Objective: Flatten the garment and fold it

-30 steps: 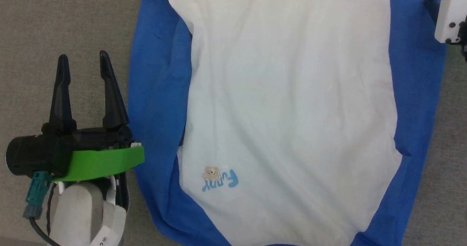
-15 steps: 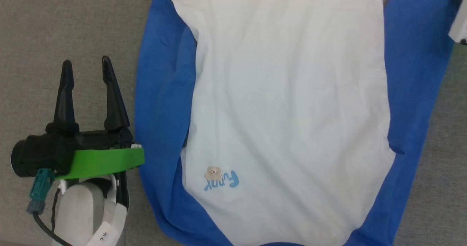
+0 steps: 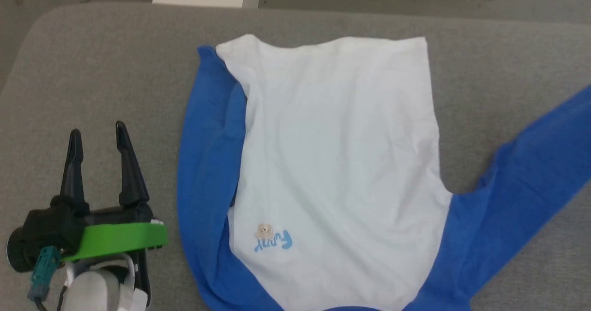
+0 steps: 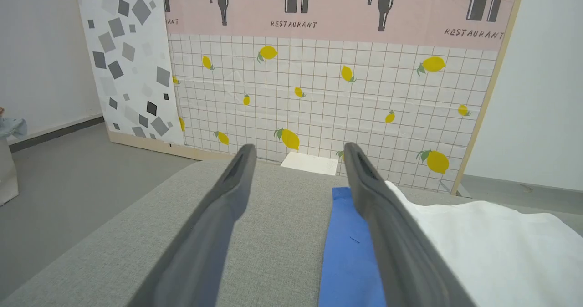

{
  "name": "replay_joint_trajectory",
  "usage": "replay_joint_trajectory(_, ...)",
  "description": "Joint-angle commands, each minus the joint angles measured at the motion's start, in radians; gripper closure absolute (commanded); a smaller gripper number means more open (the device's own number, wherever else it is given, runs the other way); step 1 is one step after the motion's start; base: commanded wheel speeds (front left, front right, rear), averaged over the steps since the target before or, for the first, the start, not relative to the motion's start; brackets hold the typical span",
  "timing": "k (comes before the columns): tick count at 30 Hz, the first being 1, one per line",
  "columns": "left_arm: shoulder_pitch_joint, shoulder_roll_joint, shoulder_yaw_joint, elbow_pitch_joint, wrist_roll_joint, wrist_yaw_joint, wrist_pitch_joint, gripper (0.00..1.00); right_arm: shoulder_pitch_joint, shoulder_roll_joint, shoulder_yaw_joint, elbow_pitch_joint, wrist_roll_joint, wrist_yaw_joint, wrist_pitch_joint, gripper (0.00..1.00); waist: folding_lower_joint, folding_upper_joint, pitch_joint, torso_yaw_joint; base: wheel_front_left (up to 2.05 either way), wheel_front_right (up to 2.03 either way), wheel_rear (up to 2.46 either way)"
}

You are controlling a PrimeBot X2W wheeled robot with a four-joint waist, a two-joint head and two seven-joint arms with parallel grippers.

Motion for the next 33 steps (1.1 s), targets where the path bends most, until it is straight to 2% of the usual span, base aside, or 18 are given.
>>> replay_joint_trajectory(1, 0.016, -0.005, 0.007, -0.004, 0.000, -0.009, -0.005, 0.00, 0.026, -0.012, -0.029, -0.027, -0.003, -0.001, 0.019, 1.00, 0.0001, -0.0001, -0.091, -0.043, 0.00, 0.00, 0.00)
replay_joint_trajectory(7, 0.055, -0.006, 0.025, -0.016, 0.002, -0.017, -0.005, 0.00, 0.083, -0.025, -0.147, -0.138, -0.066, -0.001, 0.085, 1.00, 0.0001, -0.0001, -0.128, -0.045, 0.00, 0.00, 0.00)
replay_joint_trajectory(11, 0.075, -0.007, 0.037, -0.023, 0.004, -0.020, -0.005, 0.00, 0.107, -0.013, -0.106, -0.219, -0.055, -0.001, 0.121, 1.00, 0.0001, -0.0001, -0.149, -0.047, 0.00, 0.00, 0.00)
replay_joint_trajectory(17, 0.095, -0.008, 0.046, -0.022, 0.007, -0.022, -0.005, 0.00, 0.159, 0.015, 0.086, -0.365, 0.018, -0.001, 0.197, 1.00, 0.0001, -0.0001, -0.180, -0.047, 0.00, 0.00, 0.00)
replay_joint_trajectory(24, 0.102, -0.008, 0.043, -0.024, 0.008, -0.026, -0.005, 0.00, 0.204, 0.074, 0.392, -0.488, 0.138, -0.001, 0.254, 1.00, 0.0001, -0.0001, -0.195, -0.034, 0.00, 0.00, 0.00)
replay_joint_trajectory(28, 0.108, -0.008, 0.042, -0.024, 0.008, -0.026, -0.005, 0.00, 0.218, 0.119, 0.557, -0.509, 0.188, -0.001, 0.245, 1.00, 0.0001, -0.0001, -0.196, -0.018, 0.00, 0.00, 0.00)
replay_joint_trajectory(33, 0.112, -0.009, 0.039, -0.023, 0.007, -0.024, -0.005, 0.00, 0.229, 0.192, 0.720, -0.468, 0.239, -0.001, 0.204, 1.00, 0.0001, -0.0001, -0.192, 0.007, 0.00, 0.00, 0.00)
